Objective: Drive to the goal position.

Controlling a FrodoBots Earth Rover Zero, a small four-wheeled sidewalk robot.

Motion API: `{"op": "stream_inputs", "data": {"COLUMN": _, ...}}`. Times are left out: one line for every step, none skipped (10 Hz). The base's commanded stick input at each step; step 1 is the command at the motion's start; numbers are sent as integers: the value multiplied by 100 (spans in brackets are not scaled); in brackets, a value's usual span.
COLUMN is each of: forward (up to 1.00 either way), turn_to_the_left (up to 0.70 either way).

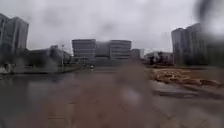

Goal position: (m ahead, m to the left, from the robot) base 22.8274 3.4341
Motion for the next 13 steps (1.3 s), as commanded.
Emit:
{"op": "stream_inputs", "data": {"forward": 100, "turn_to_the_left": 0}}
{"op": "stream_inputs", "data": {"forward": 100, "turn_to_the_left": 3}}
{"op": "stream_inputs", "data": {"forward": 100, "turn_to_the_left": 24}}
{"op": "stream_inputs", "data": {"forward": 100, "turn_to_the_left": 27}}
{"op": "stream_inputs", "data": {"forward": 100, "turn_to_the_left": 27}}
{"op": "stream_inputs", "data": {"forward": 100, "turn_to_the_left": 27}}
{"op": "stream_inputs", "data": {"forward": 100, "turn_to_the_left": 17}}
{"op": "stream_inputs", "data": {"forward": 100, "turn_to_the_left": 0}}
{"op": "stream_inputs", "data": {"forward": 100, "turn_to_the_left": 0}}
{"op": "stream_inputs", "data": {"forward": 100, "turn_to_the_left": 0}}
{"op": "stream_inputs", "data": {"forward": 100, "turn_to_the_left": 0}}
{"op": "stream_inputs", "data": {"forward": 100, "turn_to_the_left": 0}}
{"op": "stream_inputs", "data": {"forward": 100, "turn_to_the_left": 0}}
